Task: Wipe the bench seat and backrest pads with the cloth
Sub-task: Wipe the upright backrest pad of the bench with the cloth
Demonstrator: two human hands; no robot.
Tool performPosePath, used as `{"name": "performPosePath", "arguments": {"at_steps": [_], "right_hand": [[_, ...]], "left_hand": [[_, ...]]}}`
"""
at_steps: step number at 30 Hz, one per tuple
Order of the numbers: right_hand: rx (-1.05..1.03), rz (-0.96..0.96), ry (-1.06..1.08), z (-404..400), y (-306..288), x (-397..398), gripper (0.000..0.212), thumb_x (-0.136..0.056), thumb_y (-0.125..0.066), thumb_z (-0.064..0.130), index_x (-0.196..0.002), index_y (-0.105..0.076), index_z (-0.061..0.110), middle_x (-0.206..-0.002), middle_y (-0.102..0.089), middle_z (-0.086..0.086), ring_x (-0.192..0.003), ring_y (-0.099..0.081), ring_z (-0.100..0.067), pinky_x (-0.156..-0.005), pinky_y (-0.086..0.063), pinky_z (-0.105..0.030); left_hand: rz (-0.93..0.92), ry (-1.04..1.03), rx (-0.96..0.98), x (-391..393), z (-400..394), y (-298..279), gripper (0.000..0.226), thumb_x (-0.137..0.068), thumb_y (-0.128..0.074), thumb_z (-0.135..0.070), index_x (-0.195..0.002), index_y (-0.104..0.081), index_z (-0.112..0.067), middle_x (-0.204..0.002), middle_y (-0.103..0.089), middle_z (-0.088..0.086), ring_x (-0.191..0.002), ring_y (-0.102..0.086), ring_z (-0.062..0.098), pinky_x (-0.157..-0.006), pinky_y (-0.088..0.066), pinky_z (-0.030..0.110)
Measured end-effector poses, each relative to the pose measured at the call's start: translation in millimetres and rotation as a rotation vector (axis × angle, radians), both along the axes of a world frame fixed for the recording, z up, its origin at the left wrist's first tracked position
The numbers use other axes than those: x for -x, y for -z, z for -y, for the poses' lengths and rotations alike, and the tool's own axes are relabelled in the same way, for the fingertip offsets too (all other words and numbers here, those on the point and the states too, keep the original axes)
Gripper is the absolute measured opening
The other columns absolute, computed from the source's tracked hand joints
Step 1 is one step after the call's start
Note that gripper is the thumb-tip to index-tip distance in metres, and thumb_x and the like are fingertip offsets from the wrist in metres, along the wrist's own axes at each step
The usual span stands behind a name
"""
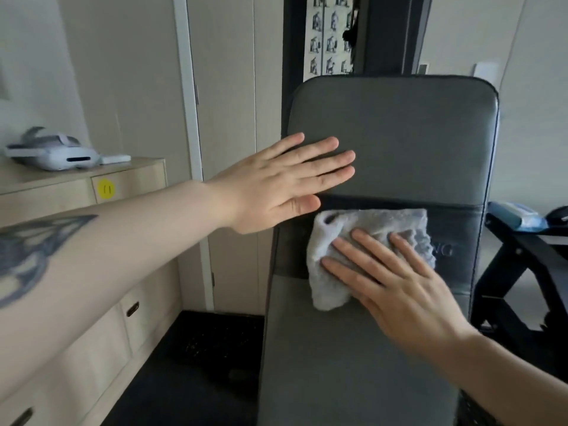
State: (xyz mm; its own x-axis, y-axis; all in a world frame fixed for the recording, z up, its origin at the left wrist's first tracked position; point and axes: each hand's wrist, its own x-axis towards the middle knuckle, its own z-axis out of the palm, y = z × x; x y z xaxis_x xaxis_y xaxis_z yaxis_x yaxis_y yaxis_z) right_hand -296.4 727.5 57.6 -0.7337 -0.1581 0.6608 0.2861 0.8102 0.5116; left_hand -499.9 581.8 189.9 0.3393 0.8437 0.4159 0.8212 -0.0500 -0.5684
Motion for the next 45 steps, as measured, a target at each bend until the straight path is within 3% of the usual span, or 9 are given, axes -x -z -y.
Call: {"name": "performPosePath", "arguments": {"at_steps": [5, 10, 16, 19, 22, 27, 32, 39, 45], "right_hand": [[0.289, -0.279, 0.025, 28, -27, 29, 0.051, -0.1, -0.039, 0.029, -0.15, -0.032, 0.027, -0.158, -0.021, 0.003, -0.148, -0.011, -0.019, -0.12, -0.007, -0.046], [0.143, -0.054, -0.001, 35, 16, 32, 0.065, -0.088, -0.053, 0.018, -0.149, -0.034, 0.028, -0.157, -0.025, 0.004, -0.148, -0.013, -0.017, -0.12, -0.007, -0.043], [0.273, -0.224, 0.044, 19, -13, 10, 0.054, -0.097, -0.041, 0.032, -0.15, -0.03, 0.031, -0.159, -0.019, 0.003, -0.148, -0.011, -0.019, -0.12, -0.006, -0.046], [0.305, -0.264, 0.09, 27, -27, 33, 0.057, -0.098, -0.033, 0.05, -0.152, -0.022, 0.034, -0.161, -0.008, 0.001, -0.149, -0.003, -0.023, -0.118, 0.003, -0.048], [0.269, -0.265, 0.036, 35, -15, 47, 0.056, -0.098, -0.041, 0.046, -0.15, -0.029, 0.031, -0.16, -0.013, -0.001, -0.148, -0.01, -0.025, -0.118, -0.002, -0.049], [-0.001, 0.022, -0.019, 20, 7, 26, 0.059, -0.096, -0.041, 0.049, -0.151, -0.028, 0.032, -0.159, -0.02, 0.004, -0.147, -0.016, -0.018, -0.119, -0.01, -0.045], [0.195, -0.222, 0.024, 41, -9, 50, 0.06, -0.094, -0.047, 0.051, -0.149, -0.035, 0.028, -0.158, -0.025, -0.002, -0.147, -0.015, -0.024, -0.118, -0.004, -0.051], [-0.034, 0.058, -0.066, 28, 51, 24, 0.068, -0.084, -0.05, 0.009, -0.148, -0.036, 0.027, -0.158, -0.024, 0.002, -0.147, -0.018, -0.019, -0.12, -0.007, -0.046], [0.309, -0.292, 0.042, 47, 39, 32, 0.063, -0.091, -0.057, 0.011, -0.148, -0.035, 0.027, -0.158, -0.017, 0.004, -0.148, -0.011, -0.023, -0.119, -0.002, -0.049]], "left_hand": [[0.251, 0.087, -0.062, -7, -2, 20, 0.062, -0.098, -0.003, -0.051, -0.152, -0.018, -0.026, -0.16, -0.009, -0.011, -0.148, 0.006, 0.011, -0.119, 0.01, 0.037], [0.49, 0.14, -0.185, -14, -3, 46, 0.068, -0.096, 0.003, -0.053, -0.152, -0.02, -0.022, -0.161, -0.012, -0.007, -0.148, 0.006, 0.011, -0.119, 0.007, 0.038], [0.661, 0.097, -0.506, -16, -22, 71, 0.055, -0.099, -0.032, -0.021, -0.151, -0.018, -0.011, -0.159, -0.006, 0.0, -0.148, 0.006, 0.022, -0.121, -0.004, 0.04], [0.608, 0.088, -0.538, -11, -29, 48, 0.054, -0.101, -0.033, -0.019, -0.151, -0.018, -0.006, -0.16, -0.01, 0.013, -0.148, 0.001, 0.026, -0.121, -0.008, 0.044], [0.52, 0.096, -0.493, 0, -29, 37, 0.054, -0.103, -0.029, -0.025, -0.15, -0.018, -0.002, -0.158, -0.013, 0.018, -0.147, -0.002, 0.033, -0.12, -0.011, 0.048], [0.501, 0.071, -0.488, -2, -29, 43, 0.054, -0.101, -0.032, -0.018, -0.151, -0.016, -0.004, -0.159, -0.011, 0.015, -0.148, -0.001, 0.03, -0.121, -0.009, 0.045], [0.517, 0.046, -0.449, -8, -23, 41, 0.055, -0.103, -0.027, -0.026, -0.151, -0.012, -0.004, -0.16, -0.007, 0.016, -0.148, 0.001, 0.032, -0.12, -0.01, 0.048], [0.55, -0.041, -0.48, -23, -15, 62, 0.057, -0.099, -0.031, -0.015, -0.152, -0.012, -0.007, -0.161, -0.006, 0.013, -0.148, -0.001, 0.028, -0.121, -0.011, 0.044], [0.579, 0.004, -0.316, -25, 8, 110, 0.053, -0.101, -0.031, -0.021, -0.151, -0.021, -0.014, -0.161, -0.012, 0.004, -0.149, -0.002, 0.019, -0.121, -0.01, 0.043]]}}
